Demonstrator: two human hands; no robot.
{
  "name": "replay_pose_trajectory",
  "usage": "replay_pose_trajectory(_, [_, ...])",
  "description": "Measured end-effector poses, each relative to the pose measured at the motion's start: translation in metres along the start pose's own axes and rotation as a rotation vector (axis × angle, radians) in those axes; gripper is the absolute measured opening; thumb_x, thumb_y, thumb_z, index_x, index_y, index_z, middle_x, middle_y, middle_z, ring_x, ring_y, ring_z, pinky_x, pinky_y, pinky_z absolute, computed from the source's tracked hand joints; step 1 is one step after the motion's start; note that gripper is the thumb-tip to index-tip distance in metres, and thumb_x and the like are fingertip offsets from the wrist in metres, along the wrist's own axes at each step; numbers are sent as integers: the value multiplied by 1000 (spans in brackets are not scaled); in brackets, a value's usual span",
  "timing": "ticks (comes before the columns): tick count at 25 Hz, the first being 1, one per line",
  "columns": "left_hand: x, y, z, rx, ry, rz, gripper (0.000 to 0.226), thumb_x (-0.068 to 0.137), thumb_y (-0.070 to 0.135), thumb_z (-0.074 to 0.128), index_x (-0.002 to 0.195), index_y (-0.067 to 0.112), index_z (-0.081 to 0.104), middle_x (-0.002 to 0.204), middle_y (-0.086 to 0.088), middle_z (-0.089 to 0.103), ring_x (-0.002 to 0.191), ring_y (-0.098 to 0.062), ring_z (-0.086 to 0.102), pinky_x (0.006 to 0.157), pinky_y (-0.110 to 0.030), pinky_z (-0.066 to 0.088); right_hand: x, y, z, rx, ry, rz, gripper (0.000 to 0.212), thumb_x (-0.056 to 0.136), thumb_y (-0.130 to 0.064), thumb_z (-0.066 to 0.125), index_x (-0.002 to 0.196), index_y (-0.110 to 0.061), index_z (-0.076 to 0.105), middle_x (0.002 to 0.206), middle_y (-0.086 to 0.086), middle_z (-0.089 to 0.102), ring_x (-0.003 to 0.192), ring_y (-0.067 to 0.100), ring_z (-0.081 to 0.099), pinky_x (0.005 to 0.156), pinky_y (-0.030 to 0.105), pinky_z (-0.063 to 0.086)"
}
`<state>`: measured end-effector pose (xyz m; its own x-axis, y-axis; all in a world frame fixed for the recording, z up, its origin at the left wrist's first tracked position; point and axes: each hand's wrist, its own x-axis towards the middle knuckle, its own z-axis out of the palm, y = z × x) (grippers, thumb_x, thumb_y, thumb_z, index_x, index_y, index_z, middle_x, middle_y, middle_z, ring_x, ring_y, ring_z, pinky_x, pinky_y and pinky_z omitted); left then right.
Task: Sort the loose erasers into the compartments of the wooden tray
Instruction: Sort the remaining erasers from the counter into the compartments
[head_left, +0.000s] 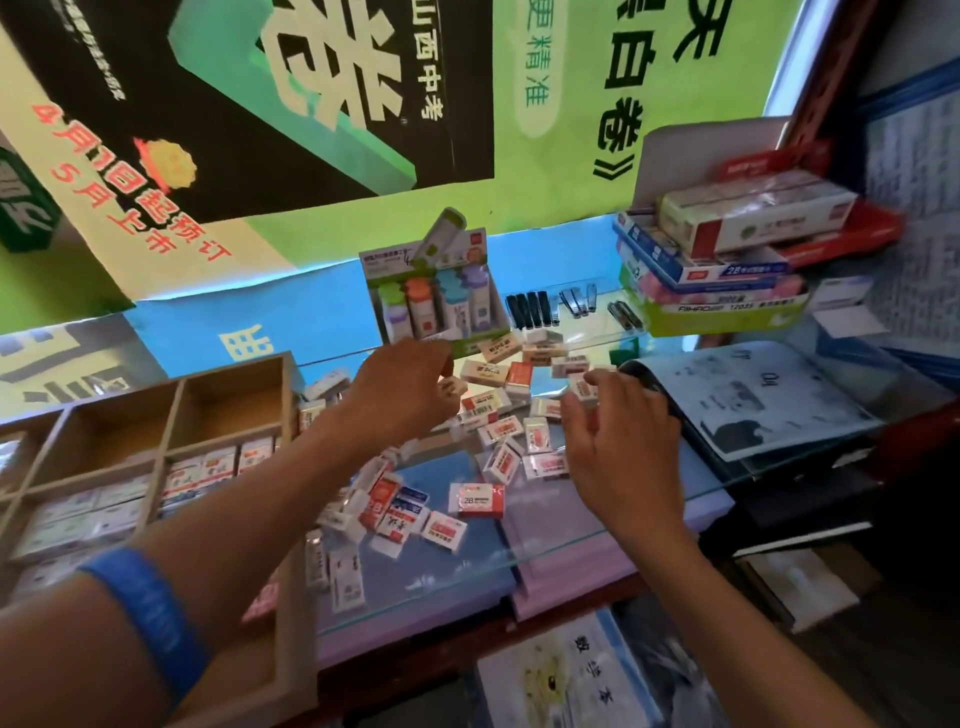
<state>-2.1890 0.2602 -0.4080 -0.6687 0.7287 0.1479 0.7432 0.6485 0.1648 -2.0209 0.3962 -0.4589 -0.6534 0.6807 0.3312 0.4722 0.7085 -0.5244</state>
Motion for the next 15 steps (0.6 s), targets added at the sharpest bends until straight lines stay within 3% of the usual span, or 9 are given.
replay_pose_trajectory(3, [10,9,-1,-202,25,94,34,86,35,70,116,21,61,99,2,65,84,-17,59,74,-31,50,-1,2,2,-7,13,9,37,101,-42,42,128,-18,53,132,2,56,124,28,45,97,45,35])
replay_pose_trajectory(7, [30,16,8,-105,-86,188,37,90,29,68,125,23,61,124,-2,63,107,-21,58,87,-32,46,0,2,3,1,10,16,37,102,-43,39,127,-19,53,131,1,56,120,26,47,96,44,36])
replay_pose_trajectory(13, [47,20,7,62,-163,227,33,93,40,64,118,19,57,118,-4,65,101,-22,60,79,-32,47,1,1,2,-20,7,17,37,102,-43,38,126,-19,53,129,0,56,115,24,49,93,42,36])
replay_pose_trajectory(15, [47,23,6,-14,-82,221,31,97,39,57,120,17,56,116,-6,66,98,-23,61,77,-33,47,1,2,2,-17,12,17,36,102,-43,38,124,-19,53,127,0,57,113,23,50,91,41,36])
